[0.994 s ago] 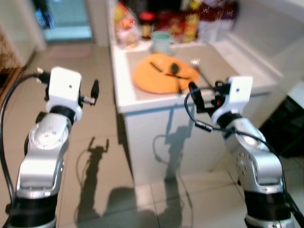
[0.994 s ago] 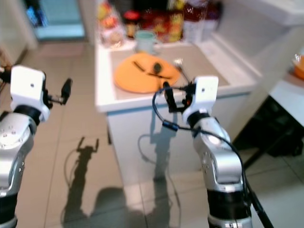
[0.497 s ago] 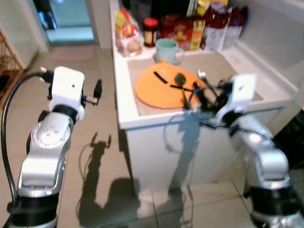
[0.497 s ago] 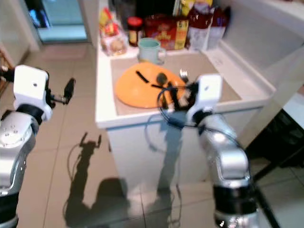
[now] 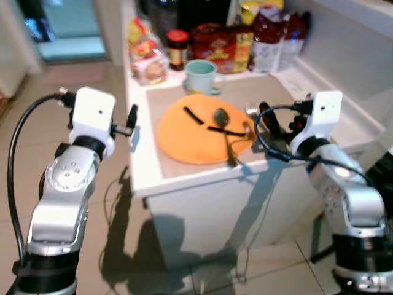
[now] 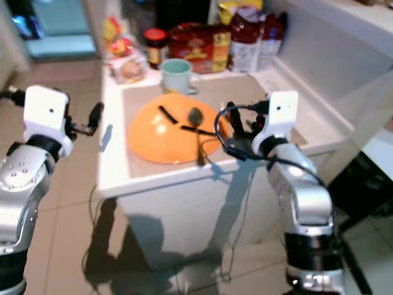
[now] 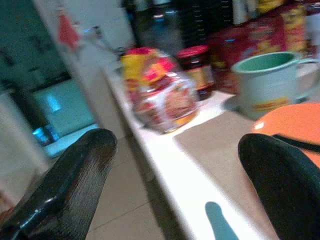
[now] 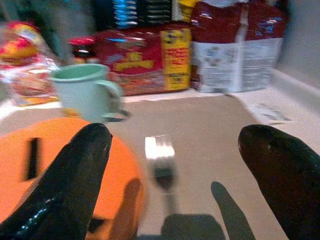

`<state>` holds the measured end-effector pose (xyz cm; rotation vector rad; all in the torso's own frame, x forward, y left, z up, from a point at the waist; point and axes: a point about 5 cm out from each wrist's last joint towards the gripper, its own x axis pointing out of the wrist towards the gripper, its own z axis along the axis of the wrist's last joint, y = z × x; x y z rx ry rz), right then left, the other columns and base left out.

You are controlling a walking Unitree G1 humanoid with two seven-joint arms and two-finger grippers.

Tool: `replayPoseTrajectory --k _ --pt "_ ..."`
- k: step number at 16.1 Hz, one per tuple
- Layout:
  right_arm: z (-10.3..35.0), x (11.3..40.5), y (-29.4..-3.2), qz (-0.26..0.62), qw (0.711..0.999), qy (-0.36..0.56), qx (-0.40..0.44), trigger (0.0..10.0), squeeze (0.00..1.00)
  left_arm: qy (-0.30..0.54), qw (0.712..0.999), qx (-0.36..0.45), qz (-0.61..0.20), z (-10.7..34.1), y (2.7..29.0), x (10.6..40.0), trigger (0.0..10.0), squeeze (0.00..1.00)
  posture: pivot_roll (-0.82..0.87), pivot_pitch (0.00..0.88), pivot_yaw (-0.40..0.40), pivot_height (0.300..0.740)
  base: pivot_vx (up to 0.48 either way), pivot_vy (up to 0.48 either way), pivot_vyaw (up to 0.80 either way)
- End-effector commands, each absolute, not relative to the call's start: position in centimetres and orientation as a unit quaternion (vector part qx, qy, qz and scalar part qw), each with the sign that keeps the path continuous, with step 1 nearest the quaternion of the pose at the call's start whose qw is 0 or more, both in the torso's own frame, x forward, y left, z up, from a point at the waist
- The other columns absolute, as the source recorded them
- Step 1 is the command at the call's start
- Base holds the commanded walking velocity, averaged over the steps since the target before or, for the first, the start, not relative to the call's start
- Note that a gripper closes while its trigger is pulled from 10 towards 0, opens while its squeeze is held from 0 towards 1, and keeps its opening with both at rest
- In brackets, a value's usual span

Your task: Setting the table

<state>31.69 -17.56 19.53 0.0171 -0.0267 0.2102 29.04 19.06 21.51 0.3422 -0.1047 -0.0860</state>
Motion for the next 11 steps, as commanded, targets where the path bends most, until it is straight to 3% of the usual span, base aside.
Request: replayPoseTrajectory --k 1,3,6,8,11 --pt "19.0 31.6 -18.3 0.118 0.993 0.024 -0.004 10.0 0.00 -0.064 0.979 0.176 -0.076 21.9 18.1 28.9 10.0 0.00 0.06 0.026 0.005 0.740 0.000 0.000 0.00" --pt "19.4 31.7 -18.3 0.126 0.991 0.041 0.003 10.0 0.00 -0.084 0.980 0.164 -0.078 22.8 18.6 28.8 10.0 0.00 0.05 0.027 0.005 0.740 0.000 0.000 0.00" --pt "19.7 32.2 -18.7 0.122 0.989 0.076 -0.022 10.0 0.00 -0.083 0.975 0.101 -0.182 23.5 17.8 27.7 10.0 0.00 0.05 0.026 0.008 0.740 0.000 0.000 0.00" --pt "19.5 32.6 -18.6 0.159 0.980 0.122 0.000 10.0 0.00 -0.051 0.956 0.126 -0.260 22.5 16.9 26.3 10.0 0.00 0.06 0.025 0.008 0.740 0.000 0.000 0.00" --pt "19.7 33.9 -18.8 0.151 0.977 0.150 -0.004 10.0 0.00 -0.043 0.957 0.126 -0.259 22.4 17.0 26.4 10.0 0.00 0.06 0.023 0.005 0.740 0.000 0.000 0.00"
